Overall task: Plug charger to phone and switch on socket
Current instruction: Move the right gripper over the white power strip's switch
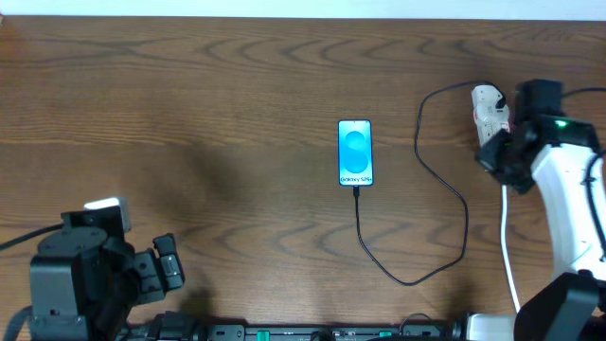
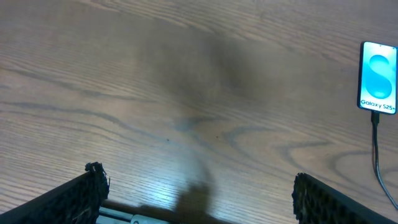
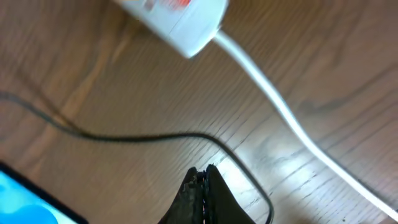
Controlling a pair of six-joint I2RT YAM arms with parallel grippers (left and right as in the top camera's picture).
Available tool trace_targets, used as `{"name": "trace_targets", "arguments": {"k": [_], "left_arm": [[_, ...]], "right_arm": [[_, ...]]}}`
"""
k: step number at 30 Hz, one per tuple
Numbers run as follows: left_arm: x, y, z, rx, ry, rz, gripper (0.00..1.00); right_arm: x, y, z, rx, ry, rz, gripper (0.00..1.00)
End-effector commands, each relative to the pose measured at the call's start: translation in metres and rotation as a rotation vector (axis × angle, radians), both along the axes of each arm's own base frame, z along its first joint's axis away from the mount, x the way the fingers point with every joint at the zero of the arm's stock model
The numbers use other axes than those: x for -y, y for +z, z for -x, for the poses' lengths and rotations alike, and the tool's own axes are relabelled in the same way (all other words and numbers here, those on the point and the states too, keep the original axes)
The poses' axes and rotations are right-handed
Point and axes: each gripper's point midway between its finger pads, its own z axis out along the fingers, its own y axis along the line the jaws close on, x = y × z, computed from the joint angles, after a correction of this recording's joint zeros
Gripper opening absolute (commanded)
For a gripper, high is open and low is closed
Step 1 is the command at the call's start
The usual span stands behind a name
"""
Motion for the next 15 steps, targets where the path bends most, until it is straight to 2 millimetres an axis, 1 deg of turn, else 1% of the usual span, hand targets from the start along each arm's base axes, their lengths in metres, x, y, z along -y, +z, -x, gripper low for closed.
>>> {"name": "trace_targets", "arguments": {"k": [1,8,15], "left_arm": [[-0.003,0.003,0.007,0.035,0.006,-0.011,0.96],[-0.003,0.011,0.02,0.107,0.006,-0.007,0.96],[-0.003,0.017,0.033,0.179,0.004,0.0,0.96]], "right_arm": [[0.022,0.022,-0.01,0.071,-0.044,0.007,0.02],[0.042,0.04,-0.022,0.135,-0.079,0.03,0.02],[0.057,0.048,-0.041,0.155,-0.086,0.048,0.02]]}}
